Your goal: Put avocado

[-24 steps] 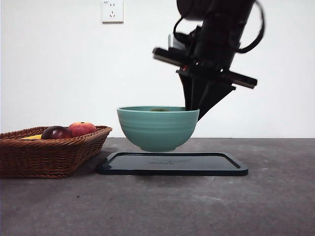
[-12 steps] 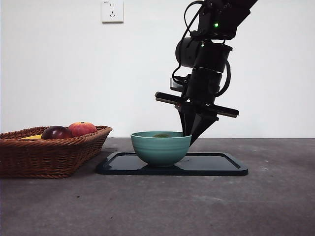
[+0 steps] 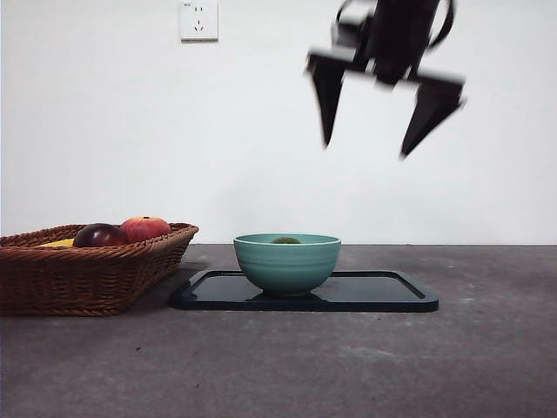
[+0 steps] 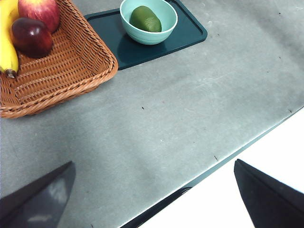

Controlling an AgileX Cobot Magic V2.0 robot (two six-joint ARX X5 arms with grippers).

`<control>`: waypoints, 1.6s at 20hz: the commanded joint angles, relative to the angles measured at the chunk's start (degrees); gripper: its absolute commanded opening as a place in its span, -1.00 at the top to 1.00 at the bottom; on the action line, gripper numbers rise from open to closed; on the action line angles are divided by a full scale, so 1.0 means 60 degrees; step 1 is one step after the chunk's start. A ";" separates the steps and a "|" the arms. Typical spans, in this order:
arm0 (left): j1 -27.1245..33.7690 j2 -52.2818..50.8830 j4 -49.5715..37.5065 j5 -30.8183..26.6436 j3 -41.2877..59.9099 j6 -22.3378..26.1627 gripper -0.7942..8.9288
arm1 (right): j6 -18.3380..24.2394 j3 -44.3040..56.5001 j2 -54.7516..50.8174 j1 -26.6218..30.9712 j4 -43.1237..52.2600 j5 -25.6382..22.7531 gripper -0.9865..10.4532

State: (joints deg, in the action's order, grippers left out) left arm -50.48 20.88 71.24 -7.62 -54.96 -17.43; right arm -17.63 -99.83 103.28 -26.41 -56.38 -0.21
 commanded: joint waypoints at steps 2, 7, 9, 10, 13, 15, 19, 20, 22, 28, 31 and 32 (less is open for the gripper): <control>-0.0062 -0.0004 -0.0066 -0.0015 -0.0069 0.0080 -0.26 | 0.0302 0.0200 -0.1541 -0.0539 -0.1395 -0.1290 -0.27; -0.0062 -0.0004 -0.0095 -0.0011 -0.0069 0.0149 -0.26 | 0.0299 0.3100 -0.5034 -0.1698 -0.1337 -0.1767 -0.27; -0.0062 -0.0004 -0.0095 -0.0011 -0.0069 0.0226 -0.26 | 0.0033 0.4342 -0.6382 -0.2262 -0.1158 -0.1759 -0.27; -0.0062 -0.0004 -0.0095 -0.0011 -0.0069 0.0259 -0.25 | -0.0262 0.4925 -0.7104 -0.2572 -0.1158 -0.1734 -0.27; -0.0062 -0.0004 -0.0091 -0.0011 -0.0069 0.0255 -0.26 | -0.0980 0.6175 -0.9038 -0.3373 -0.1115 -0.1738 -0.27; -0.0062 -0.0004 -0.0091 -0.0015 -0.0069 0.0259 -0.26 | -0.1264 0.6739 -1.0127 -0.3770 -0.1111 -0.1770 -0.27; -0.0062 -0.0004 -0.0087 -0.0011 -0.0073 0.0255 -0.26 | -0.1319 0.7457 -1.1883 -0.4095 -0.1293 -0.1723 -0.27; -0.0062 -0.0004 -0.0087 -0.0011 -0.0073 0.0255 -0.26 | -0.1311 0.7471 -1.2145 -0.4095 -0.1483 -0.1727 -0.27; -0.0062 -0.0004 -0.0087 -0.0011 -0.0073 0.0255 -0.26 | -0.1315 0.7471 -1.2557 -0.4095 -0.1756 -0.1727 -0.27; -0.0062 -0.0004 -0.0091 -0.0011 -0.0073 0.0255 -0.26 | -0.1311 0.7471 -1.2943 -0.4095 -0.1836 -0.1730 -0.27; -0.0062 -0.0004 -0.0091 -0.0011 -0.0073 0.0255 -0.25 | -0.1311 0.7471 -1.2943 -0.4095 -0.1836 -0.1727 -0.27; -0.0062 -0.0004 -0.0091 -0.0015 -0.0073 0.0255 -0.25 | -0.1311 0.7471 -1.2943 -0.4095 -0.1840 -0.1730 -0.27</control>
State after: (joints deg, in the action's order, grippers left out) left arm -50.48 20.88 71.31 -7.62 -54.96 -16.82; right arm -24.58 -54.59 25.52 -50.30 -67.61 -10.52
